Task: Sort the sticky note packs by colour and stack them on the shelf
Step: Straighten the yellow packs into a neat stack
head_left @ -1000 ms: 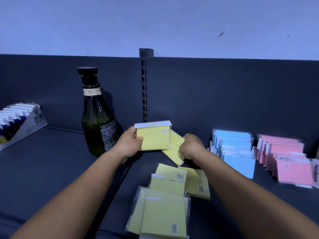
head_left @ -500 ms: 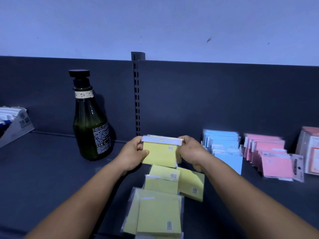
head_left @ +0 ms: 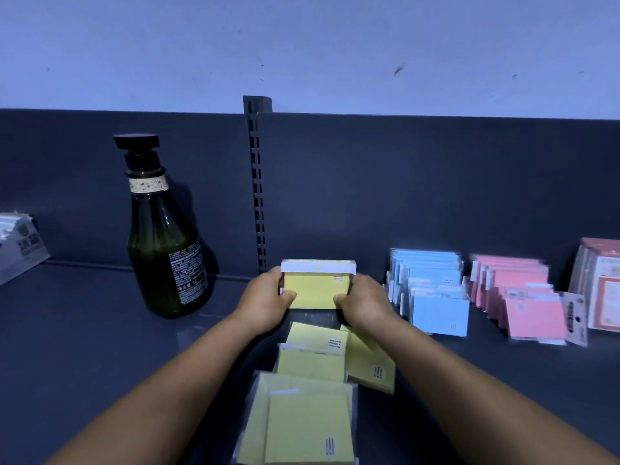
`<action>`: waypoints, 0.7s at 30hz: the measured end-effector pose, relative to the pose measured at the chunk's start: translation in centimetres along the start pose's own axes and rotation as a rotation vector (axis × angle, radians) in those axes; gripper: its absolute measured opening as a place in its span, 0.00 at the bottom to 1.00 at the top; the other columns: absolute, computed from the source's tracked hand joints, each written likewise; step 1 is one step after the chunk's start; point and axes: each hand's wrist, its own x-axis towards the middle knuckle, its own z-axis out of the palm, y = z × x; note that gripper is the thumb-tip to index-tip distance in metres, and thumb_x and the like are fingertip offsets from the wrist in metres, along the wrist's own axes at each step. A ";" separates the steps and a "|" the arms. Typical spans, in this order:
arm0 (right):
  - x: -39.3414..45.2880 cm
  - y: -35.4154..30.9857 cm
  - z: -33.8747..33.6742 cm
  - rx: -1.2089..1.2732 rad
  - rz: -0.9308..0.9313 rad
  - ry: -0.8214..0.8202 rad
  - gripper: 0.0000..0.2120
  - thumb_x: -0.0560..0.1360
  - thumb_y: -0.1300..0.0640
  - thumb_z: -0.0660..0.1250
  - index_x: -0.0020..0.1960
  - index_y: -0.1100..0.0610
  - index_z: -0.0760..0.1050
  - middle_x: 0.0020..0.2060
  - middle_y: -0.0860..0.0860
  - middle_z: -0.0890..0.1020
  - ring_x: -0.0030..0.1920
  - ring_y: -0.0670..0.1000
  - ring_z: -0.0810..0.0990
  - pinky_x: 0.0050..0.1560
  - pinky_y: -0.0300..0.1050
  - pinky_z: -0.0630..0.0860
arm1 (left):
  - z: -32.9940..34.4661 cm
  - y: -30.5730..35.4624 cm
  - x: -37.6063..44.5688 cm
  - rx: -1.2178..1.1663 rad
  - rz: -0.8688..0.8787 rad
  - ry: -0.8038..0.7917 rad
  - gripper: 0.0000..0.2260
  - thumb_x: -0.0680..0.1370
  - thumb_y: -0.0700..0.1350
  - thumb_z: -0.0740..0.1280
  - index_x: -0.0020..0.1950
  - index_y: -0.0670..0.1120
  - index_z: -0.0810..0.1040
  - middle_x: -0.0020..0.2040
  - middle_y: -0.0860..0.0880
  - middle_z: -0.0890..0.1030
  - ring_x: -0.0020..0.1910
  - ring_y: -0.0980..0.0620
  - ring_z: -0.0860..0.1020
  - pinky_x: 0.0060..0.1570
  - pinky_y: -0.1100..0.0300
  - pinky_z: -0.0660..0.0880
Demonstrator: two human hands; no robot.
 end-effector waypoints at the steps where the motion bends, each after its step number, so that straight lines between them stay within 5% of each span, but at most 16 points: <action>1: 0.3 0.0 0.0 -0.008 0.006 0.011 0.07 0.75 0.60 0.63 0.50 0.61 0.77 0.45 0.54 0.81 0.43 0.55 0.78 0.41 0.45 0.73 | 0.1 0.1 0.2 0.016 0.007 0.023 0.11 0.77 0.40 0.64 0.59 0.46 0.75 0.51 0.48 0.82 0.50 0.49 0.78 0.48 0.59 0.72; 6: 1.6 -0.3 -0.1 0.016 0.032 0.098 0.10 0.76 0.59 0.65 0.56 0.61 0.73 0.53 0.56 0.80 0.48 0.57 0.76 0.43 0.42 0.67 | 0.7 1.1 1.8 0.062 -0.030 0.088 0.08 0.78 0.41 0.64 0.57 0.43 0.73 0.49 0.48 0.79 0.49 0.49 0.76 0.43 0.62 0.66; 21: 3.3 0.3 0.0 0.022 0.075 0.103 0.06 0.77 0.59 0.64 0.50 0.62 0.75 0.46 0.56 0.81 0.43 0.56 0.75 0.41 0.44 0.69 | 2.2 0.9 4.5 0.280 -0.076 0.040 0.12 0.78 0.46 0.65 0.58 0.41 0.74 0.53 0.43 0.80 0.52 0.43 0.78 0.50 0.53 0.75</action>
